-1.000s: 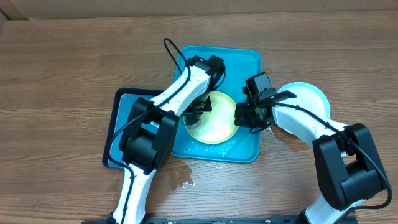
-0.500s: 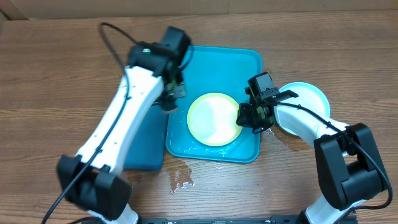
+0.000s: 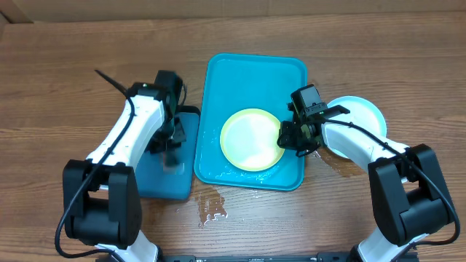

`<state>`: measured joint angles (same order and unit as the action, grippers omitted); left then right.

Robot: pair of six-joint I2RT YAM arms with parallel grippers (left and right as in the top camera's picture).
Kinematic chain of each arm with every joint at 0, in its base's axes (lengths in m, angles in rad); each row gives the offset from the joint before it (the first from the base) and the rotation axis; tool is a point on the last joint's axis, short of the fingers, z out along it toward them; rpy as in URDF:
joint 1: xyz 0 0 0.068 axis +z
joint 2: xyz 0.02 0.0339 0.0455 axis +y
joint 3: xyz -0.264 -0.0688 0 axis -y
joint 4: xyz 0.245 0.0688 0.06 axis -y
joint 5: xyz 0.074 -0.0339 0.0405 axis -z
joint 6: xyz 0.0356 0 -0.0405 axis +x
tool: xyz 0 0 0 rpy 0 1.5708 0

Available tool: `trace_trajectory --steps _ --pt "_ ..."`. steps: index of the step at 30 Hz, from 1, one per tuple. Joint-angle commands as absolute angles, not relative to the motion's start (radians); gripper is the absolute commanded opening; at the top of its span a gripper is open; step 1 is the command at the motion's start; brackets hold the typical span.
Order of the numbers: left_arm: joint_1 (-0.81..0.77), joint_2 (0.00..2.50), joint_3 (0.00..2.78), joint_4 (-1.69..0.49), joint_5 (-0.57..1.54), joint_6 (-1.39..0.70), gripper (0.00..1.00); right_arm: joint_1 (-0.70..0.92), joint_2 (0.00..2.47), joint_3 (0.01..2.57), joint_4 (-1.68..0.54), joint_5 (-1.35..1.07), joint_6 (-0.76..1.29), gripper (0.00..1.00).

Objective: Clean dirty plates on tray and stack at the side
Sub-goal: 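Return the sponge to the basin with the left gripper, then lift the yellow plate with the right gripper and tilt it over the basin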

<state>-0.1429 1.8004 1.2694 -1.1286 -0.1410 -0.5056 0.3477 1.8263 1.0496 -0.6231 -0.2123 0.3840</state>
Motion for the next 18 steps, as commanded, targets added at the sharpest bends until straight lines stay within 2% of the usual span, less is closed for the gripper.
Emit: trace_trajectory --steps 1,8,10,12,18 --pt "-0.114 1.781 1.296 -1.132 -0.027 -0.454 0.58 0.339 1.84 1.045 -0.682 -0.159 0.368 0.04" --pt "-0.059 1.622 1.467 -1.285 -0.006 -0.422 0.79 0.379 1.731 1.191 -0.879 -0.121 0.348 0.04" --pt "-0.039 1.554 1.522 -1.32 0.003 -0.422 0.87 0.429 1.673 1.25 -0.905 -0.069 0.327 0.04" --pt "-0.018 1.477 1.583 -1.348 0.019 -0.422 1.0 0.493 1.626 1.313 -0.907 -0.015 0.295 0.04" --pt "0.014 1.269 1.684 -1.361 0.07 -0.426 1.0 0.682 1.6 1.414 -0.8 0.148 0.283 0.04"
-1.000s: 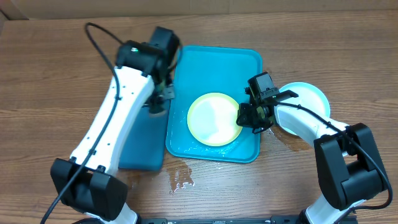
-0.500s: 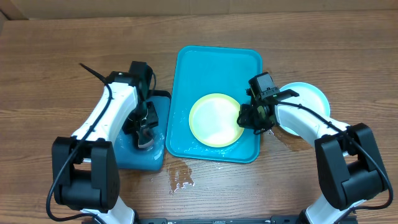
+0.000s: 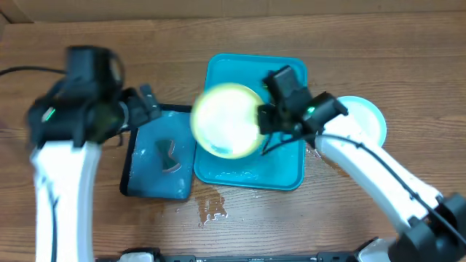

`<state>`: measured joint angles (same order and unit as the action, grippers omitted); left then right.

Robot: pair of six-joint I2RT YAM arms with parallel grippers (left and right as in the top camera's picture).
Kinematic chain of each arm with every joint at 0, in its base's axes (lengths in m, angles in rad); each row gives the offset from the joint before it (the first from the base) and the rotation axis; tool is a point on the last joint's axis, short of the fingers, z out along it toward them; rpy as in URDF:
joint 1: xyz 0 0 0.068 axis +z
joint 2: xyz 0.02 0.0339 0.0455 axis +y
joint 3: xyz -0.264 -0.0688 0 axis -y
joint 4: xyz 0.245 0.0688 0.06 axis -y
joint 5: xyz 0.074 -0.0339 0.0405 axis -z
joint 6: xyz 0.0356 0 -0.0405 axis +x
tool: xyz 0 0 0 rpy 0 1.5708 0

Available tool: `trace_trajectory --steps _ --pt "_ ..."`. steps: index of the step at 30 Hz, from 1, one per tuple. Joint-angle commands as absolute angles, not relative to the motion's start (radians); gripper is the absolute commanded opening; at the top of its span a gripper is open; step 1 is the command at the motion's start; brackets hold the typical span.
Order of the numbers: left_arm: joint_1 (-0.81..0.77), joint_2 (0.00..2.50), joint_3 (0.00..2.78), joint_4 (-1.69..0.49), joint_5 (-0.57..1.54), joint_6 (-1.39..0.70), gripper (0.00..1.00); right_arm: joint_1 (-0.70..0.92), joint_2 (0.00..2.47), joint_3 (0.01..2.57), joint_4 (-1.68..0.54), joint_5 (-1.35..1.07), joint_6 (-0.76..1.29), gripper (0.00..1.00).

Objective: Clean dirty plates on tray and stack at the side
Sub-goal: 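Lift the yellow plate with the right gripper and tilt it over the basin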

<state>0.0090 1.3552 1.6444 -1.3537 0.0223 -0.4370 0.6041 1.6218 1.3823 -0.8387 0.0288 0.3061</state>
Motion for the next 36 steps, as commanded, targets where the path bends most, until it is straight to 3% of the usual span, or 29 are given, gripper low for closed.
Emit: trace_trajectory --steps 1,10,20,36 --pt "0.014 1.23 1.694 -1.361 0.072 -0.426 1.0 0.718 1.605 1.414 -0.758 0.168 0.284 0.04" --pt "0.014 1.037 1.701 -1.362 0.071 -0.425 1.0 0.954 1.744 1.414 -0.554 0.477 0.284 0.04" --pt "0.014 1.021 1.699 -1.366 0.071 -0.426 1.0 1.148 1.762 1.414 -0.48 0.928 0.281 0.04" --pt "0.014 1.027 1.699 -1.367 0.071 -0.426 1.0 1.235 1.762 1.414 -0.476 1.088 0.22 0.04"
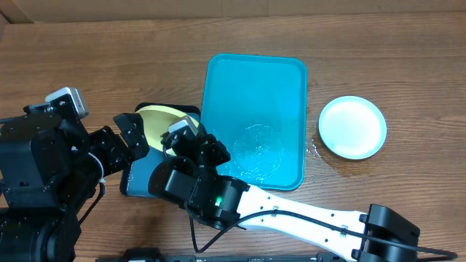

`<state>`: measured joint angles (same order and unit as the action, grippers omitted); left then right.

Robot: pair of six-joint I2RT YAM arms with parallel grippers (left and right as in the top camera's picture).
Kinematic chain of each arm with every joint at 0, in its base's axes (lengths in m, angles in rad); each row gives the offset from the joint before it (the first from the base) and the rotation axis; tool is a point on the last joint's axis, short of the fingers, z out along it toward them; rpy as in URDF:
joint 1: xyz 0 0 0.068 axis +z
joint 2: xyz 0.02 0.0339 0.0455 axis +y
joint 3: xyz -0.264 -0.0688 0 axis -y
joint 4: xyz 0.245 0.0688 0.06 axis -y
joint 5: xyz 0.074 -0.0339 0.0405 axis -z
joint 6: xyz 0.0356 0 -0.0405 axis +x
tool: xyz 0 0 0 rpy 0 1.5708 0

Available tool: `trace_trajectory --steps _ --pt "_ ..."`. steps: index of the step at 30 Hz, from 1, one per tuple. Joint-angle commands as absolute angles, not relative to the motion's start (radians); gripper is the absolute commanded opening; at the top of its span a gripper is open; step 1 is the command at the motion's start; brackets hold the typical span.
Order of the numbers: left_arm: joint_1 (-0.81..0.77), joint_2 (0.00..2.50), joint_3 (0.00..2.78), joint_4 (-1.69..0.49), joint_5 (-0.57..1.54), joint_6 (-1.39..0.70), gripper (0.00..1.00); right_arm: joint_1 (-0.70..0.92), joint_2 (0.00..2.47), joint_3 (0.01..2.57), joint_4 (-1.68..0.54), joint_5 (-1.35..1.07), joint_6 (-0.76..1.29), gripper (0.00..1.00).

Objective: Clean dirty plates on tray and stack at the side
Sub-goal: 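Lift the yellow plate with the right gripper and tilt it over the basin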

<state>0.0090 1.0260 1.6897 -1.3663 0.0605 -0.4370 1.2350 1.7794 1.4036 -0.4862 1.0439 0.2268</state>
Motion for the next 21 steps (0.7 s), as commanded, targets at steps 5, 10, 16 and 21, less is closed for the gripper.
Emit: trace_trajectory --steps 5,10,16,21 --pt "0.014 1.027 1.699 -1.367 0.071 -0.426 1.0 1.235 1.762 1.414 -0.476 1.099 0.204 0.04" --pt "0.014 1.027 1.699 -1.367 0.071 -0.426 1.0 1.235 1.762 1.414 -0.476 1.107 0.203 0.04" --pt "0.014 1.027 1.699 -1.367 0.071 -0.426 1.0 1.244 1.762 1.414 -0.476 1.124 0.204 0.04" --pt "0.014 1.027 1.699 -1.367 0.071 -0.426 1.0 1.274 1.762 1.414 -0.466 1.217 0.204 0.04"
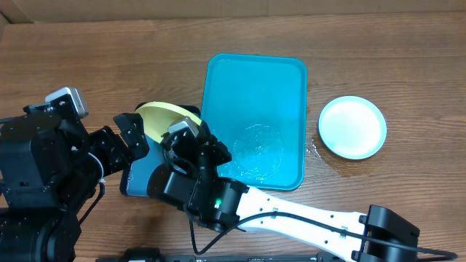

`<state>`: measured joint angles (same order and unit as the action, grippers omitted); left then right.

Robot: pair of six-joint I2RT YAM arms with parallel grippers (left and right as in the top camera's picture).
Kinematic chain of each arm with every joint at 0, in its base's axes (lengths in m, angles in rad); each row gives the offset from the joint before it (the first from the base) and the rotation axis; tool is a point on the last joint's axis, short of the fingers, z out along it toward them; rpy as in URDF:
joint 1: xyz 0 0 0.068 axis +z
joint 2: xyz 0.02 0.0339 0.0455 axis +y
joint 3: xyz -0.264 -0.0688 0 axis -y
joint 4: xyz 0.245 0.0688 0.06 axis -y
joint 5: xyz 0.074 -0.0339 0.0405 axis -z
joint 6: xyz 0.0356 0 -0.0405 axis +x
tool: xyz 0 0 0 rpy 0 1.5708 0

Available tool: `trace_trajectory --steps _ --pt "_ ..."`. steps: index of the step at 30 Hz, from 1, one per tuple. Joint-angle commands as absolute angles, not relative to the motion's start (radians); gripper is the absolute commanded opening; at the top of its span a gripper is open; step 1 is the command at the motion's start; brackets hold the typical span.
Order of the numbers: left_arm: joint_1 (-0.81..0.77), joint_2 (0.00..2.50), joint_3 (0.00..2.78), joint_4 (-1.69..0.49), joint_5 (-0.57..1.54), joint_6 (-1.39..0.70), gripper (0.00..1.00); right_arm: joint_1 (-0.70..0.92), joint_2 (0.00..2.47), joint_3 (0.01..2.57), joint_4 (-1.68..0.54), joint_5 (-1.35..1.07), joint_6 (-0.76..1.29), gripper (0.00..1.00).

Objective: Clean dirty plates on tray and stack at the side
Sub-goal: 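Lift the yellow plate with the right gripper and tilt it over the basin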

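The yellow-green plate (156,116) is over the far end of the dark blue mat (143,177), left of the teal tray (255,87). Only its far half shows. My right arm reaches across the table, raised near the camera, and my right gripper (179,134) is at the plate's right rim, apparently shut on it. My left gripper (131,137) hangs just left of the plate; its jaw state is unclear. A clean pale plate (352,127) lies on the table to the right of the tray. The tray holds only a film of water.
Water puddles (318,151) lie on the wood between the tray and the pale plate. Both raised arms hide the near left of the table and most of the mat.
The yellow-green plate shows a little more and sits slightly farther back over the mat. My right wrist has shifted a touch. The left arm has barely moved.
The yellow-green plate lay on the tray with my right gripper at its right rim and my left gripper down on the mat. Then the plate was lifted over the tray's left side. Later it was over the mat, between both grippers, where it remains.
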<state>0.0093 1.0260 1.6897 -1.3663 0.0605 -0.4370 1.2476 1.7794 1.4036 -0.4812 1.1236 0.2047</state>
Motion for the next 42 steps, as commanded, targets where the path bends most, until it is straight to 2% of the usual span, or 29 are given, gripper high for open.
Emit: trace_trajectory --steps 1,25,30,32,34,35,37,38,42 --pt "0.014 1.027 1.699 -1.367 0.071 -0.426 1.0 1.279 1.762 1.414 -0.464 1.229 0.204 0.04" --pt "0.014 1.027 1.699 -1.367 0.071 -0.426 1.0 1.301 1.762 1.414 -0.45 1.287 0.2 0.04" --pt "0.014 1.027 1.699 -1.367 0.071 -0.426 1.0 1.284 1.762 1.414 -0.448 1.408 0.203 0.04" --pt "0.014 1.027 1.699 -1.367 0.071 -0.426 1.0 1.248 1.762 1.414 -0.427 1.324 0.277 0.04" --pt "0.014 1.027 1.699 -1.367 0.071 -0.426 1.0 1.234 1.762 1.414 -0.445 1.16 0.163 0.04" --pt "0.014 1.027 1.699 -1.367 0.071 -0.426 1.0 1.223 1.763 1.414 -0.454 1.187 0.113 0.04" --pt "0.014 1.027 1.699 -1.367 0.071 -0.426 1.0 1.187 1.761 1.414 -0.471 1.298 0.214 0.04" --pt "0.014 1.027 1.699 -1.367 0.071 -0.426 1.0 1.17 1.753 1.414 -0.501 1.266 0.299 0.04" --pt "0.014 1.028 1.699 -1.367 0.071 -0.426 1.0 1.086 1.721 1.414 -0.559 0.936 0.419 0.04"
